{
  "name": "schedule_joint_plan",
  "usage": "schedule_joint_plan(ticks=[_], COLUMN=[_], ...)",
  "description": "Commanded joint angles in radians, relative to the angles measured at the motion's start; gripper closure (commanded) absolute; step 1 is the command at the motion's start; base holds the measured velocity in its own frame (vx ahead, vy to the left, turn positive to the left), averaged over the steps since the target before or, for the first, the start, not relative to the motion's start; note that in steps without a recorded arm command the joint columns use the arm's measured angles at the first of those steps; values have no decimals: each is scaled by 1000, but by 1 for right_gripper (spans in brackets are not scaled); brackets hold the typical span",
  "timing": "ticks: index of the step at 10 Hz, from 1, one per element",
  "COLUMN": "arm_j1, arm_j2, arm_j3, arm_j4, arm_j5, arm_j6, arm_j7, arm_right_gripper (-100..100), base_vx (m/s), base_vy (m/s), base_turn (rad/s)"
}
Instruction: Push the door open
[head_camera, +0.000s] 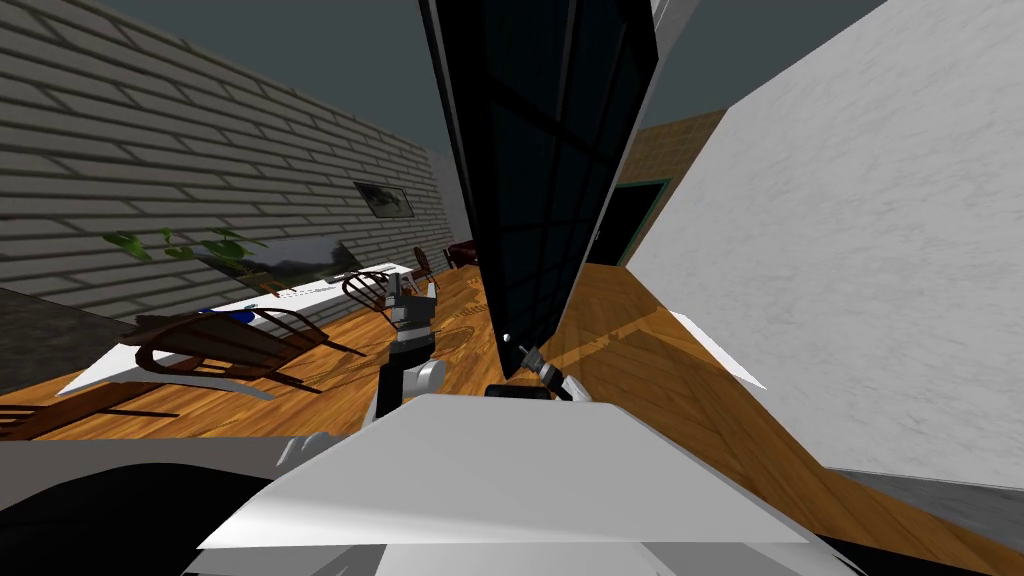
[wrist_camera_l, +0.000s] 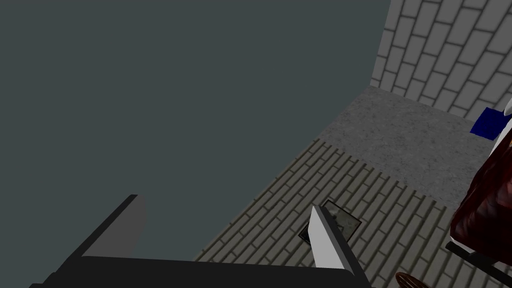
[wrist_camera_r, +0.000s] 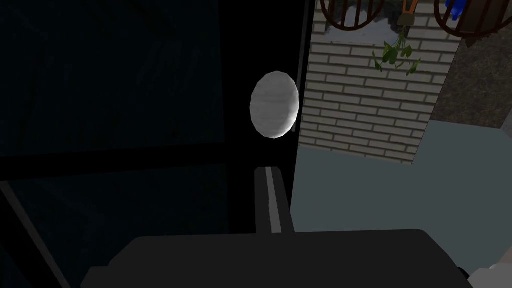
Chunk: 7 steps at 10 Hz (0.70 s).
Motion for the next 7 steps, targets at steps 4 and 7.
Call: schedule_joint_plan(ticks=[4, 7], arm_j1=[4, 13], arm_j2=[-14, -42], arm_j3=[5, 20], arm_j4=[-4, -13], arm_j5=[-3, -10], arm_j6=[2, 8], arm_j7=[1, 3], arm_right_gripper=[-100, -100], base_vx=[35, 132], base_vy=[-31, -157], base_turn=[-11, -32])
